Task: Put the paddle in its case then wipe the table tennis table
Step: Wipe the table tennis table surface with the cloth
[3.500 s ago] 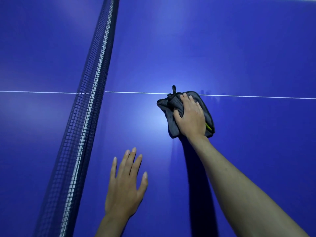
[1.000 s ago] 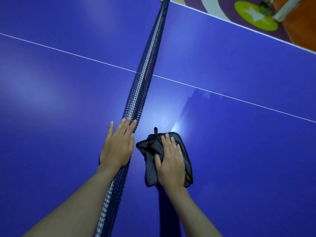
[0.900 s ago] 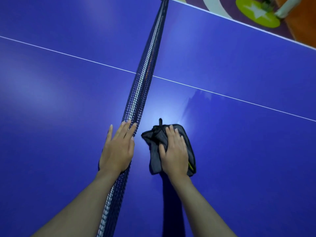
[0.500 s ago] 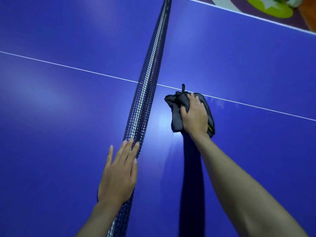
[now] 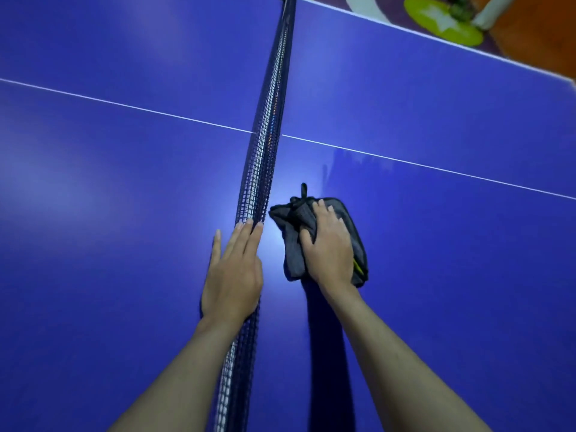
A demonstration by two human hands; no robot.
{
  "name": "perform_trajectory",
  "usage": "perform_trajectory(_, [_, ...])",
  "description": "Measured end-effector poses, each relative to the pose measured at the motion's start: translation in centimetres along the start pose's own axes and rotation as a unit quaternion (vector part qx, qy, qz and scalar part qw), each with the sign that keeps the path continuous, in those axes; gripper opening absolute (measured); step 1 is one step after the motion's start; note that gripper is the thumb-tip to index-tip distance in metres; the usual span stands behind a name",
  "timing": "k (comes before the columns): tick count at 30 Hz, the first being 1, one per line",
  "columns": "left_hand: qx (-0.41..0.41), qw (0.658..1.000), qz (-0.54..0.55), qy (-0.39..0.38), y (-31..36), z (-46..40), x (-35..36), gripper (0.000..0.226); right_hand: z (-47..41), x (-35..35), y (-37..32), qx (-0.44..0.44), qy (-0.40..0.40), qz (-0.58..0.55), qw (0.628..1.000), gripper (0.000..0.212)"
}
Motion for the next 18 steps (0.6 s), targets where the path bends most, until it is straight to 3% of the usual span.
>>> perform_trajectory(5, [-0.018,0.995,0.099,-0.022,-0.3,-0.2,-1.3,0.058,10.9,0.3,-2.5,0.009,-0.025,0.0,1.0,0.065])
perform_trajectory(8, [-0.005,0.997,0.059,-0.042,-1.3,-0.2,-2.6,0.061,14.2,0.5,-3.4,0.015,-0.036,0.01,0.999,0.067])
perform_trajectory(12, [0.016,0.999,-0.016,-0.024,-2.3,0.8,-2.7,0.061,12.8,0.7,-3.3,0.012,-0.033,0.026,0.999,0.065])
perform_trajectory(18, [0.017,0.999,-0.034,0.014,-2.5,0.8,-1.7,0.057,3.5,1.5,-2.7,0.0,-0.009,0.015,1.0,0.061])
Point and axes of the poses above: each hand's wrist, its own z-axis away from the middle knuckle, its own x-axis out of the palm, y = z × x, the point moved 4 cm from there along -z, towards the middle knuckle
